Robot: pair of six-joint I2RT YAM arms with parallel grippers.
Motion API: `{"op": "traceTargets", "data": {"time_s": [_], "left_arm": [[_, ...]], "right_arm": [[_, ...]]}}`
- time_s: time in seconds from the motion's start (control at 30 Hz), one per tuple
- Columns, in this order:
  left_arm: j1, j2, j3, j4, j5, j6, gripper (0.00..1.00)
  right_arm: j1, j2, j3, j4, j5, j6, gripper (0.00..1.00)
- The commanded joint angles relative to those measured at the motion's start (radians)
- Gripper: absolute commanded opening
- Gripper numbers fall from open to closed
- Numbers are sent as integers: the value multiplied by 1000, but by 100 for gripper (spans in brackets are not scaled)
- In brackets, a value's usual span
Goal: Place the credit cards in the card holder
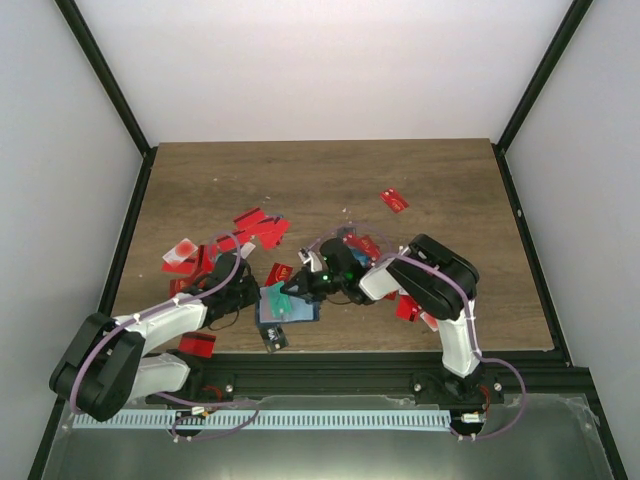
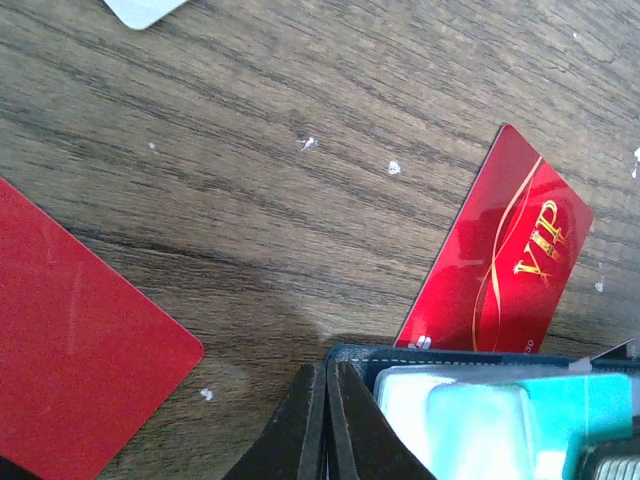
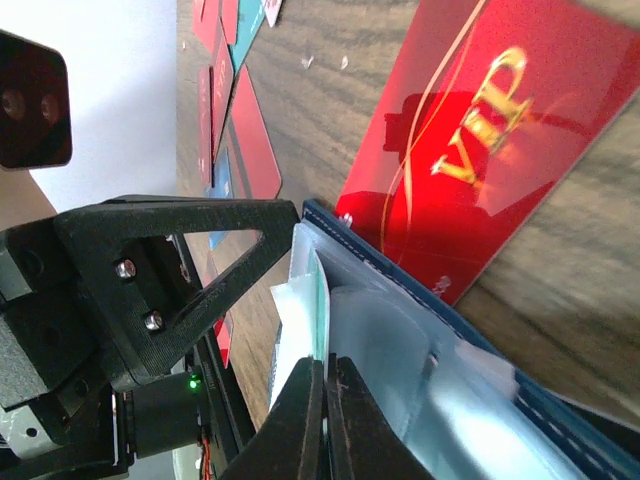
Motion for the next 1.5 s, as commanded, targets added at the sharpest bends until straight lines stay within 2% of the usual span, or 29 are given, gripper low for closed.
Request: {"op": "traceTargets", "data": {"time_s": [0.0, 0.17, 0.23, 0.43, 0.57, 0.63, 0.8, 0.97, 1.47], "left_arm": [[-3, 5, -31, -64, -1, -19, 4], [-2, 1, -32, -67, -2, -24, 4], [-3, -1, -33, -67, -1, -21, 4], [-2, -14, -44, -63, 3, -20, 4], [-2, -28, -56, -55, 5, -23, 4], [-3, -32, -59, -55, 5, -22, 4], [-2, -35, -63, -52, 6, -22, 4], [-2, -36, -63, -53, 9, -21, 4], [-2, -43, -73, -53, 15, -18, 4]], "right_arm": [[58, -23, -10, -20, 55, 20, 1], [95, -21, 7, -72, 89, 13, 18], [98, -44, 10, -118, 106, -7, 21], [98, -148, 61, -405, 220, -155, 49], [98, -195, 80, -516, 251, -211, 55], [101, -214, 76, -539, 263, -230, 53], [124, -240, 60, -558, 292, -257, 25], [167, -217, 92, -599, 361, -283, 10], [235, -89, 216, -678, 437, -292, 8]]}}
